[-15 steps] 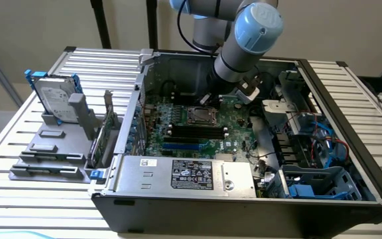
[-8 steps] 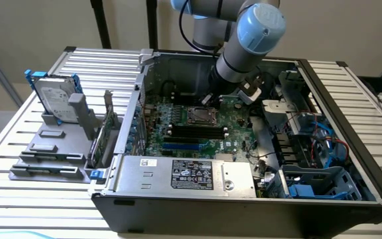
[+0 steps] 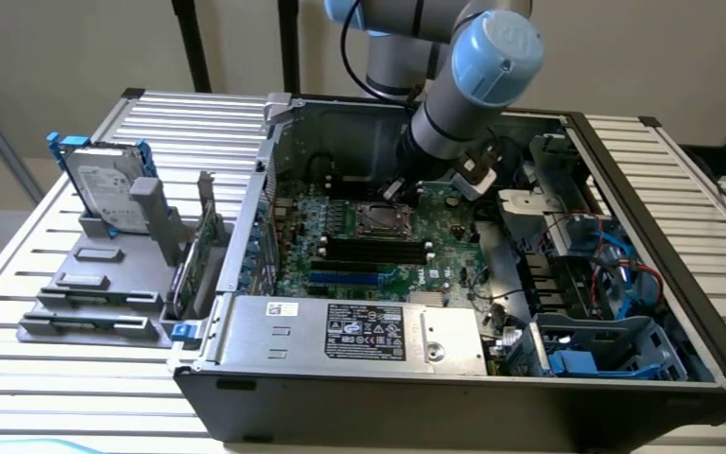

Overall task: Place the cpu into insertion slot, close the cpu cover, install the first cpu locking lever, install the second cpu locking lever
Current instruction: 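Install the first cpu locking lever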

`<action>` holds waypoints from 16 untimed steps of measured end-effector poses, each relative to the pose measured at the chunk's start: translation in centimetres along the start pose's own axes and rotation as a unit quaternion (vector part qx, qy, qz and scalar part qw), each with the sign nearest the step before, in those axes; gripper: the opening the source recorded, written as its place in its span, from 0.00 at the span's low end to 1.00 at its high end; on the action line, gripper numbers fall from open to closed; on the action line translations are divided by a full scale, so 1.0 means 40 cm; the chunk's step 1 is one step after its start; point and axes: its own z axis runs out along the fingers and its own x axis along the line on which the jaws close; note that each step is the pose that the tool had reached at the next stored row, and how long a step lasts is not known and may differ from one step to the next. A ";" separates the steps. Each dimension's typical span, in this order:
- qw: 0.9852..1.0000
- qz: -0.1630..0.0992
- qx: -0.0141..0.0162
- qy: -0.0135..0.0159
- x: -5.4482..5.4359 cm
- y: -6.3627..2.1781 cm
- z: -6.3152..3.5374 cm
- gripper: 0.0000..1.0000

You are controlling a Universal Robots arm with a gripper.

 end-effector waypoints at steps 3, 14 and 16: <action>1.000 -0.001 0.003 0.004 0.000 0.001 0.002 0.11; 1.000 -0.002 0.011 0.011 -0.003 -0.008 -0.011 0.11; 1.000 -0.002 0.012 0.012 -0.013 -0.020 -0.011 0.11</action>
